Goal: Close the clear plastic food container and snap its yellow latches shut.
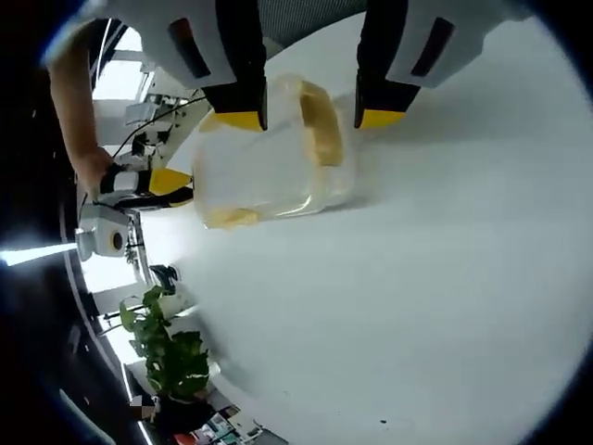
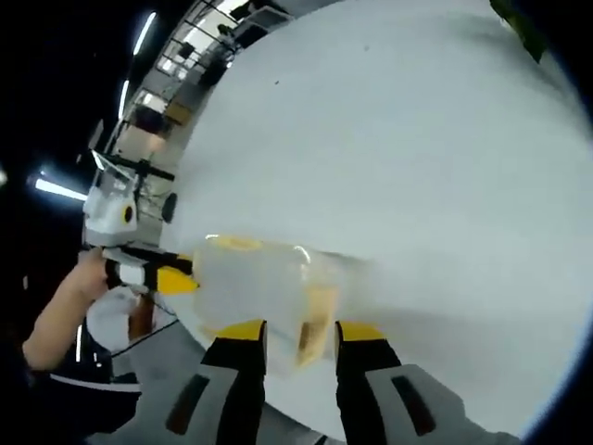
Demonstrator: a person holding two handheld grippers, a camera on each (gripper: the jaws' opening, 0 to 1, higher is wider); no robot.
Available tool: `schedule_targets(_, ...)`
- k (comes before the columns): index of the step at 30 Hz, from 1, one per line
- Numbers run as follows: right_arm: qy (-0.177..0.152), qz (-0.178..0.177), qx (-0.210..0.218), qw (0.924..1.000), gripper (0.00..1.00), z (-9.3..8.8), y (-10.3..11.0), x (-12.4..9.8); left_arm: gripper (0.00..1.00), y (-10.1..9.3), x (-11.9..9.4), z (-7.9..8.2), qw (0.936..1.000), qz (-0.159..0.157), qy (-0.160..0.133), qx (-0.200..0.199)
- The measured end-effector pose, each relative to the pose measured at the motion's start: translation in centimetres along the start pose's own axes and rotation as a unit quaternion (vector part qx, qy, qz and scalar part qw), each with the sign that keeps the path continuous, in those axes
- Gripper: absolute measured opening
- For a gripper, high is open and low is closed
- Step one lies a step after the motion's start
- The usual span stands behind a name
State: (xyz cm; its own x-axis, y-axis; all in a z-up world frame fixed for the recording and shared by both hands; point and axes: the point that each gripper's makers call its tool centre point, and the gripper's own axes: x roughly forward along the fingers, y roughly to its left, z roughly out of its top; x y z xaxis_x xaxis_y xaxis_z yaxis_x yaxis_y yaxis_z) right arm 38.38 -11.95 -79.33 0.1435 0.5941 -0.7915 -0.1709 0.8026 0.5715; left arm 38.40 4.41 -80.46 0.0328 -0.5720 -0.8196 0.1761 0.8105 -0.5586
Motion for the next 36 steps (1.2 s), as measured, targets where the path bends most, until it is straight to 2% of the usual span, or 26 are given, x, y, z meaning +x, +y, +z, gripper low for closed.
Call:
schedule_targets(2, 0.002, -0.009, -0.001, 1.0, 0.18, -0.1, -0.3, 0.2, 0.36, -0.1, 0.1, -0.1, 0.9999, -0.007, -0.001, -0.009)
schedule_targets(9, 0.004, 0.006, 0.002, 1.0, 0.25, -0.4, -0.1, 0.8, 0.39, 0.0, 0.3, -0.3, 0.9997, -0.014, -0.002, -0.02)
schedule_targets(14, 0.007, 0.007, 0.003, 0.9999, 0.24, -0.3, -0.2, 0.8, 0.3, -0.9, 0.4, -0.5, 0.9991, -0.033, 0.001, -0.026)
schedule_targets(24, 0.008, 0.009, 0.004, 0.9999, 0.23, -0.3, -0.2, 0.9, 0.28, -1.4, 0.3, -0.9, 0.9989, -0.039, 0.004, -0.025)
schedule_targets(36, 0.019, 0.003, 0.002, 0.9998, 0.21, -0.3, -0.1, 0.9, 0.26, -1.1, 0.6, -0.6, 0.9981, -0.05, 0.008, -0.035)
